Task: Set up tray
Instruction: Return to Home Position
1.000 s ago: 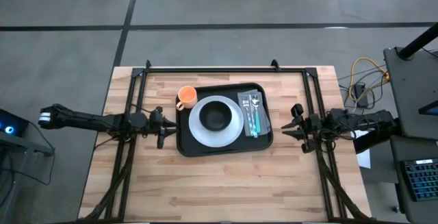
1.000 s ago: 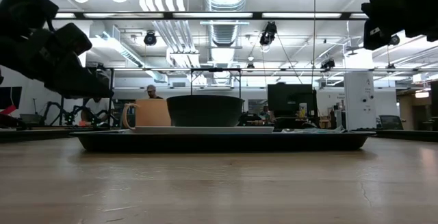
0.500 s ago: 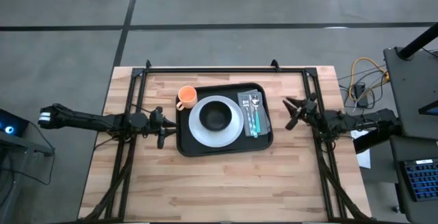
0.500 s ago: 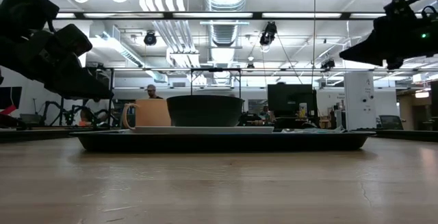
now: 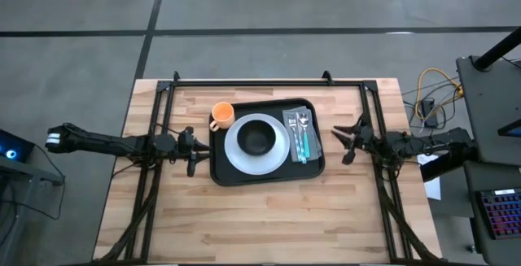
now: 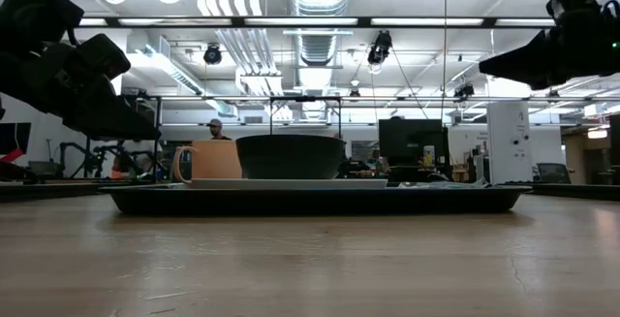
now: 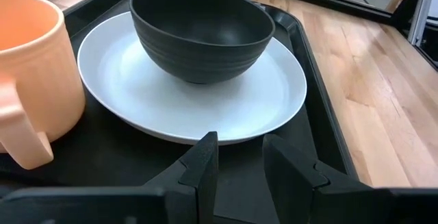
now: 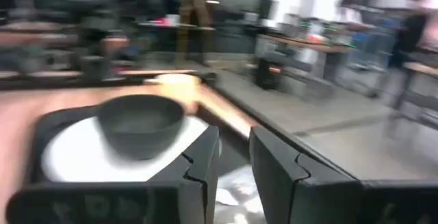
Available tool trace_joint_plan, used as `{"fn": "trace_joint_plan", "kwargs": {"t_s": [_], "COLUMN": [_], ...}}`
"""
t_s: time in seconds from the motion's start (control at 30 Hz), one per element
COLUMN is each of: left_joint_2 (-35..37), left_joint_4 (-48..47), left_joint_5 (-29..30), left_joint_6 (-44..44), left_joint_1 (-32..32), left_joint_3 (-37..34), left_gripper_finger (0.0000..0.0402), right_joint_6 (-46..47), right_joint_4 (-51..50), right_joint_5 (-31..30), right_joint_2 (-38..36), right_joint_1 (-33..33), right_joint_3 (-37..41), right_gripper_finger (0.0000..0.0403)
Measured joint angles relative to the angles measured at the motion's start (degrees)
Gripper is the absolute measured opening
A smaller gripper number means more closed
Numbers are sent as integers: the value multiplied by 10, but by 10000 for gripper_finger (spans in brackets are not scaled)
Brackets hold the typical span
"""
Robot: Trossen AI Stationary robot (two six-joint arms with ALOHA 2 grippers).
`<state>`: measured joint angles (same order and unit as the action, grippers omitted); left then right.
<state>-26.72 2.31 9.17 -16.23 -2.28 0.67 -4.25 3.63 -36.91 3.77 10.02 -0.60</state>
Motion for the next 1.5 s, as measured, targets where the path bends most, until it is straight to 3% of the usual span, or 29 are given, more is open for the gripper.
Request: {"fn": "trace_joint_plan", "kwargs": {"t_s": [0.13, 0.6, 0.77, 1.13, 1.5], "left_joint_2": [0, 0, 5, 145, 244], "left_joint_4": [0, 0, 1, 1, 1], "left_joint_5": [0, 0, 0, 0, -1], "left_joint_6": [0, 0, 0, 0, 0], "left_joint_1": [0, 0, 0, 0, 0], "left_joint_3": [0, 0, -1, -1, -1], "left_gripper_finger": [98, 98, 98, 98, 98], "right_joint_6": [-14, 8, 70, 107, 102], "right_joint_4": [0, 0, 0, 0, 2], "right_joint_5": [75, 74, 75, 75, 75], "right_joint_2": [2, 81, 126, 150, 138], "right_joint_1": [1, 1, 1, 1, 1], "right_joint_3": [0, 0, 0, 0, 0], "right_gripper_finger": [68, 83, 84, 68, 82]}}
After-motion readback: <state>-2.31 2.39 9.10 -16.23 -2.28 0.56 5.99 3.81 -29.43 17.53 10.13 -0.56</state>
